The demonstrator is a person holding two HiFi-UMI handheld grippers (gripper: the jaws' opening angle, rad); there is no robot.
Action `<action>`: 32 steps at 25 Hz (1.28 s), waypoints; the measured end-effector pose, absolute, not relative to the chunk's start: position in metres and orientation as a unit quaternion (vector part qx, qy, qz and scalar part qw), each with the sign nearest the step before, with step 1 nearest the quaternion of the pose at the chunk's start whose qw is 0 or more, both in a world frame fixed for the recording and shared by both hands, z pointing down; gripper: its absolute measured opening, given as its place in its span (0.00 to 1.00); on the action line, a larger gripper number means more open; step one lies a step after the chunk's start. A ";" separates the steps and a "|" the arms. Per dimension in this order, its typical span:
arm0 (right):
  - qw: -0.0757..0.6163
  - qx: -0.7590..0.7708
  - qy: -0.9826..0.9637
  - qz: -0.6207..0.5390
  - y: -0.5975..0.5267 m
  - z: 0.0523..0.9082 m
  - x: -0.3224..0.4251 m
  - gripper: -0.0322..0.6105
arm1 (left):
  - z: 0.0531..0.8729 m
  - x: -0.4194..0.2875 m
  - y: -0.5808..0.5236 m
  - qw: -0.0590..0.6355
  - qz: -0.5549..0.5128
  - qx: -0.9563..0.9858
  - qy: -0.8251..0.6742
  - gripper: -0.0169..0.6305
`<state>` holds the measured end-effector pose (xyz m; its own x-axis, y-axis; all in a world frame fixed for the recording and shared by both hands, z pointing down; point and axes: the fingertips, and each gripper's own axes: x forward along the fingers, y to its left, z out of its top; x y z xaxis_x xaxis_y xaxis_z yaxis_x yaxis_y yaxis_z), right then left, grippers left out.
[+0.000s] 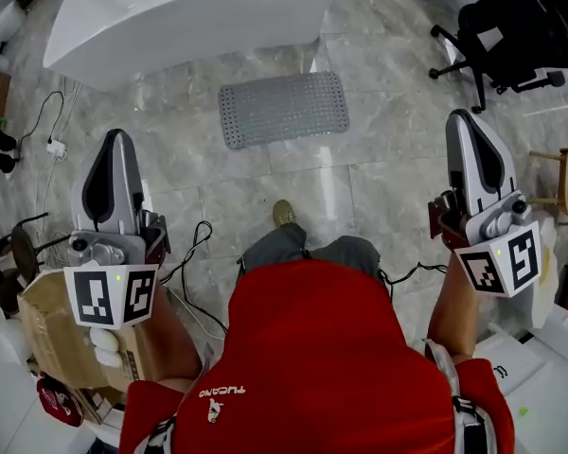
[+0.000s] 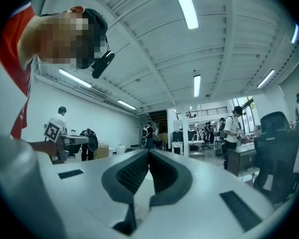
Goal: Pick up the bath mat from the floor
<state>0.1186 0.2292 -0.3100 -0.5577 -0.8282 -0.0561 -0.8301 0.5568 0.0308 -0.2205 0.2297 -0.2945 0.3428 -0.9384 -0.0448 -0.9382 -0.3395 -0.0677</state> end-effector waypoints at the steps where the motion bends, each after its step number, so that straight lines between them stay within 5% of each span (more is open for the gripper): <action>1: 0.016 -0.471 0.881 0.026 0.223 -0.310 0.116 0.05 | -0.294 -0.224 0.223 0.039 -0.001 -0.819 0.573 0.03; 32: -0.001 -0.437 0.898 0.056 0.070 -0.296 0.126 0.05 | -0.286 -0.225 0.104 0.024 0.006 -0.774 0.633 0.03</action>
